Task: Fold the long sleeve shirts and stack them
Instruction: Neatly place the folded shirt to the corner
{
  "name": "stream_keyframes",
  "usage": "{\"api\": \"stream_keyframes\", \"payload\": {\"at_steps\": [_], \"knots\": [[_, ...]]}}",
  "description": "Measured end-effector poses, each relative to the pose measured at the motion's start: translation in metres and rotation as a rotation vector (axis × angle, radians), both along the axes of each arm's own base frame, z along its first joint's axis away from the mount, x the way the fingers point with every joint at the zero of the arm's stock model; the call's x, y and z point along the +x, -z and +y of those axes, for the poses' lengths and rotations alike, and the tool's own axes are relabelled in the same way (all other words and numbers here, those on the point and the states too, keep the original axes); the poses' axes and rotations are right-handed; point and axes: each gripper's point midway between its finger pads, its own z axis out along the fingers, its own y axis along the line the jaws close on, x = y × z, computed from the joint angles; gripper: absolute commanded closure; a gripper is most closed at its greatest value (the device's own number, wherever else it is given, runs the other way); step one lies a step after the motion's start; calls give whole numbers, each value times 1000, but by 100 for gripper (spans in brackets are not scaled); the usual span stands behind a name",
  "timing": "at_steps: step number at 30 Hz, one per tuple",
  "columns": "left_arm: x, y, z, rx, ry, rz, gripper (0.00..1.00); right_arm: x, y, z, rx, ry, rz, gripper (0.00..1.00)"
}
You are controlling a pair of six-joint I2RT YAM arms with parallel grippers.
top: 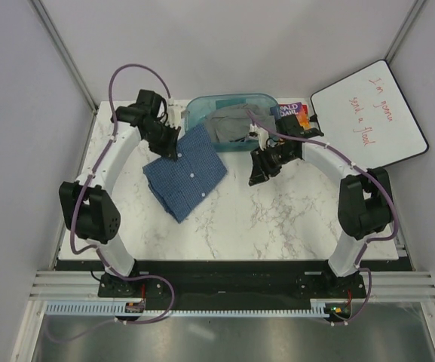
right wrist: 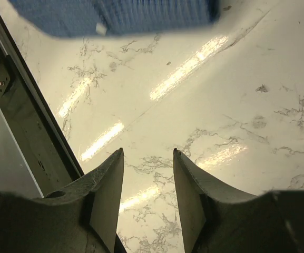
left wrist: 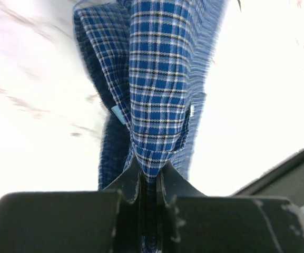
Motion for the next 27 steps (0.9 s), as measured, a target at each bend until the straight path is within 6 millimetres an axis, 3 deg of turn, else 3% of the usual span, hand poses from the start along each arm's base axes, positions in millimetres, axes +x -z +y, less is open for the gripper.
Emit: {"api": "stream_keyframes", "payload": {"at_steps": [4,7,9,15,18,19,21,22,23,24,27], "knots": [[18,-53,0,132,46,-195,98,1,-2,-4,17,15,16,50],[3,-57,-16,222,110,-244,98,0,-4,-7,37,30,35,50],[-19,-37,-31,278,176,-232,98,-4,-4,-10,53,44,61,50],[-96,83,-72,419,347,-10,98,-37,16,-24,73,91,202,48],[-118,125,-95,455,380,76,96,-57,32,-31,58,120,288,45],[-124,133,-103,450,385,95,81,-63,37,-33,53,130,314,43],[-131,137,-120,426,388,120,61,-72,43,-36,46,149,359,39],[-132,132,-131,386,382,123,50,-75,44,-37,44,159,372,38],[-130,124,-144,337,374,121,46,-76,44,-39,43,167,381,36],[-126,113,-158,283,367,112,34,-76,43,-39,43,175,383,36],[-118,76,-197,109,380,83,29,-74,41,-40,44,191,383,35]]}}
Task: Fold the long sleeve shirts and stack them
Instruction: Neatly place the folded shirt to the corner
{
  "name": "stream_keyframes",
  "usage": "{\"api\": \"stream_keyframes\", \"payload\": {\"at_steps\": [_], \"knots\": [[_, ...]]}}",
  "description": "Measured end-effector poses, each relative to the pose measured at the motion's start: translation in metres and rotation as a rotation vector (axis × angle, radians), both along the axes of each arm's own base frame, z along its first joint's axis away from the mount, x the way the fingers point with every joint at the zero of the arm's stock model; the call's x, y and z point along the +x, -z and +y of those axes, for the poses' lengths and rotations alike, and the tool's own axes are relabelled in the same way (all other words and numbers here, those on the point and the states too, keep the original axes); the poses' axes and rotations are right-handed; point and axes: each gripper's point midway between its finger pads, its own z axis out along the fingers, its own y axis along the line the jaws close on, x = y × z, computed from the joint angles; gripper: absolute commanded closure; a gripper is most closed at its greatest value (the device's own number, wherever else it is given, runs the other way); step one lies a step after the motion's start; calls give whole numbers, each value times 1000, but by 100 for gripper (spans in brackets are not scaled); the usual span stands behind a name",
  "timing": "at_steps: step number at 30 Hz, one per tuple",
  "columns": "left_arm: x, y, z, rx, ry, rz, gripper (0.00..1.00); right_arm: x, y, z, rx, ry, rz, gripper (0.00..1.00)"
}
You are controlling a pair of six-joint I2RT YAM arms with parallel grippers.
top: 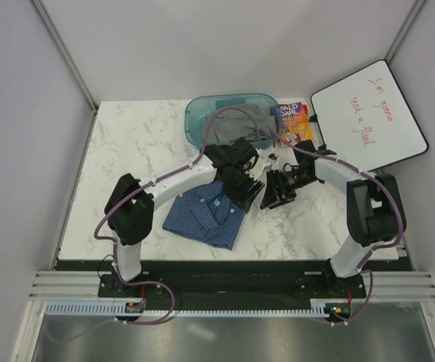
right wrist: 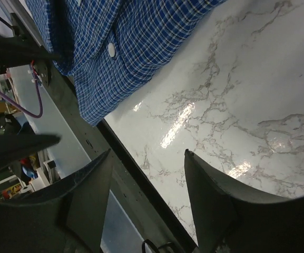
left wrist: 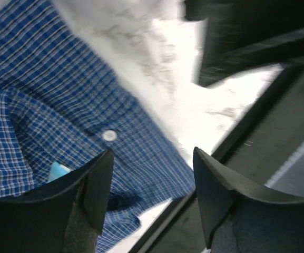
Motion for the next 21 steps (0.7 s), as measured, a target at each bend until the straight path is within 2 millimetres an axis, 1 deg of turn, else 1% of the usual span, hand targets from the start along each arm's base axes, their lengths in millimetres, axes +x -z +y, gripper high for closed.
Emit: {"api": "stream_keyframes", "payload": {"at_steps": [2,3,4,5,7,8,9,10,11,12,13,14,16,18,20,21], "knots": [[-3,-29,-13,-122,21,18,28,1,0,-1,-7,12,5,34],[-6,-48,-13,-180,29,27,28,1,0,-1,-11,17,8,33],[-7,-62,-11,-226,28,34,29,2,1,-2,-16,23,12,33],[-7,-79,-6,-283,32,35,30,2,1,-2,-18,29,15,32],[4,-106,16,-358,16,-3,35,5,2,0,-21,39,7,32],[13,-113,32,-383,1,-32,38,7,2,1,-23,42,3,33],[22,-115,49,-387,-17,-58,44,9,3,2,-30,48,-4,34],[32,-111,67,-377,-38,-83,46,10,4,4,-34,49,-11,35],[38,-104,81,-359,-53,-94,49,11,5,8,-38,46,-19,37],[41,-90,95,-328,-52,-101,53,12,6,12,-42,41,-25,37],[39,-68,108,-284,-38,-92,55,12,7,17,-43,35,-30,38],[34,-51,116,-248,-22,-73,57,13,10,21,-45,32,-31,39],[17,-15,129,-177,42,-29,65,12,16,29,-51,20,-28,39],[2,12,140,-121,98,8,72,10,24,33,-63,15,-8,40],[-6,28,144,-87,132,33,73,9,32,34,-77,14,12,41],[-9,36,143,-75,149,43,76,9,35,32,-86,16,19,41]]}}
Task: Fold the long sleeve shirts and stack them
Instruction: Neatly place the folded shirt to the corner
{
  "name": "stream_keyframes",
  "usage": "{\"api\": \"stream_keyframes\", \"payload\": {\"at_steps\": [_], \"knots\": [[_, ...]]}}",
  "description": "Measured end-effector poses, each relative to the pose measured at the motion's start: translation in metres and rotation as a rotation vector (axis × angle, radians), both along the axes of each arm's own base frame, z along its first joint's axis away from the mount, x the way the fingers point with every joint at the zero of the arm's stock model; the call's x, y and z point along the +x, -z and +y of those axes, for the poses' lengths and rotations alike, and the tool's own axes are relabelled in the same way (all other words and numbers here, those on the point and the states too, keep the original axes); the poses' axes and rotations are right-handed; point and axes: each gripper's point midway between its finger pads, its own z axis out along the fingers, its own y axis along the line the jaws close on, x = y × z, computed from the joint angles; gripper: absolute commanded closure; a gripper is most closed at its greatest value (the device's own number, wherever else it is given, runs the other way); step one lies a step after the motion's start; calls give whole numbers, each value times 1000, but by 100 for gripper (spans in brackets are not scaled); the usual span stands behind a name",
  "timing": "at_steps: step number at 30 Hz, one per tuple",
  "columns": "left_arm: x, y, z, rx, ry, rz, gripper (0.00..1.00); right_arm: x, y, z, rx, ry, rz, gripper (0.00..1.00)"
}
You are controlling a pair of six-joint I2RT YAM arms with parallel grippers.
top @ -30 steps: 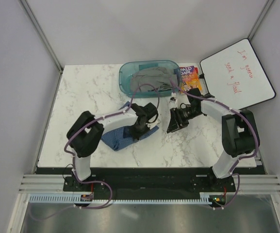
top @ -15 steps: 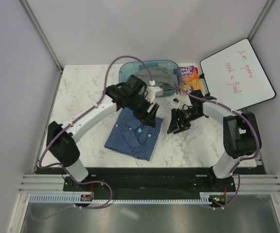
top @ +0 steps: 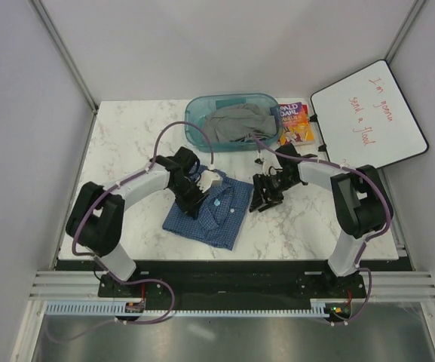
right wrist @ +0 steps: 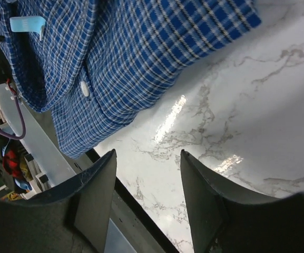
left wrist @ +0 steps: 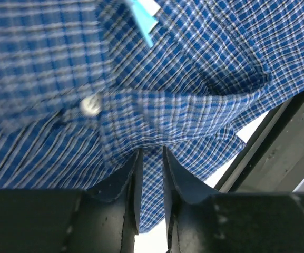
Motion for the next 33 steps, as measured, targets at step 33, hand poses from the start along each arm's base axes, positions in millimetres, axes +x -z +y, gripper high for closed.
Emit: {"api": "stream_keyframes", "payload": {"at_steps": [33], "knots": [[38,-130,33,-538,-568,-26,52,4,14,63,-259,-660,-479,80]]}}
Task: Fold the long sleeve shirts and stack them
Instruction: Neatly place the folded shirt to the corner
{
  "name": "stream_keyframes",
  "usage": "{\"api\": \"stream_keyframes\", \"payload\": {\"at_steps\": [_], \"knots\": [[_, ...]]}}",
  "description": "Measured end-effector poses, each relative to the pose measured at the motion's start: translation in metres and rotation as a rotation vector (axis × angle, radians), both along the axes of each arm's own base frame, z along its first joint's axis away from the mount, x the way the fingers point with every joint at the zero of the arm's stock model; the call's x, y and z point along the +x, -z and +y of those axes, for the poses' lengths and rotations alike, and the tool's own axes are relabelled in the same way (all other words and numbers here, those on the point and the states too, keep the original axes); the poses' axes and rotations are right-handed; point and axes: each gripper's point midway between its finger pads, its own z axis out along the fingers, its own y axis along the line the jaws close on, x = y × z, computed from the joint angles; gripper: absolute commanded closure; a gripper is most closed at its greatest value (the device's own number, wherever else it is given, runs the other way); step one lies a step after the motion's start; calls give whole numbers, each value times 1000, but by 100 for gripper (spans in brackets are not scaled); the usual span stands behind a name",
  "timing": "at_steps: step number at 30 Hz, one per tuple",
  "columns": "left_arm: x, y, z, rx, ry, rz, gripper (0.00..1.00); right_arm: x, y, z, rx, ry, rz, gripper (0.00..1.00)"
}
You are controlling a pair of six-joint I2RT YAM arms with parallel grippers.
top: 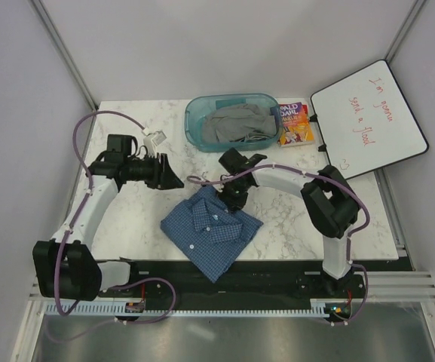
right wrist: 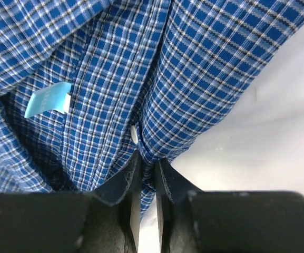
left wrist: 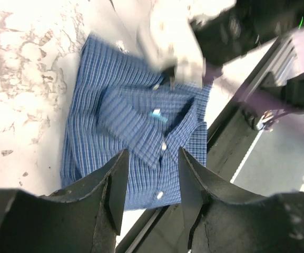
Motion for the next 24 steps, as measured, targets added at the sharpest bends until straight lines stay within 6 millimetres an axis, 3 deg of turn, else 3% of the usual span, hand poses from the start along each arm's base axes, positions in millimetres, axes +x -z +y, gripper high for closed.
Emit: {"api": "stream_keyframes", "payload": {"at_steps": [5,8,11,14,19,24], "knots": [[10,-8,28,-91,-74,15,52,30,-3,40,-10,-289,-236,75],[10,-1,35,-129,-95,46,51,56,-6,40,-19,-437,-380,60],[4,10,35,-141,-100,92,48,79,-11,33,-29,-504,-467,57],[2,19,36,-123,-114,107,48,99,-26,28,-6,-465,-497,56],[9,44,43,-38,-156,169,47,125,-76,29,118,-259,-501,57],[12,85,38,97,-149,297,48,108,-91,35,212,-110,-381,61]]}}
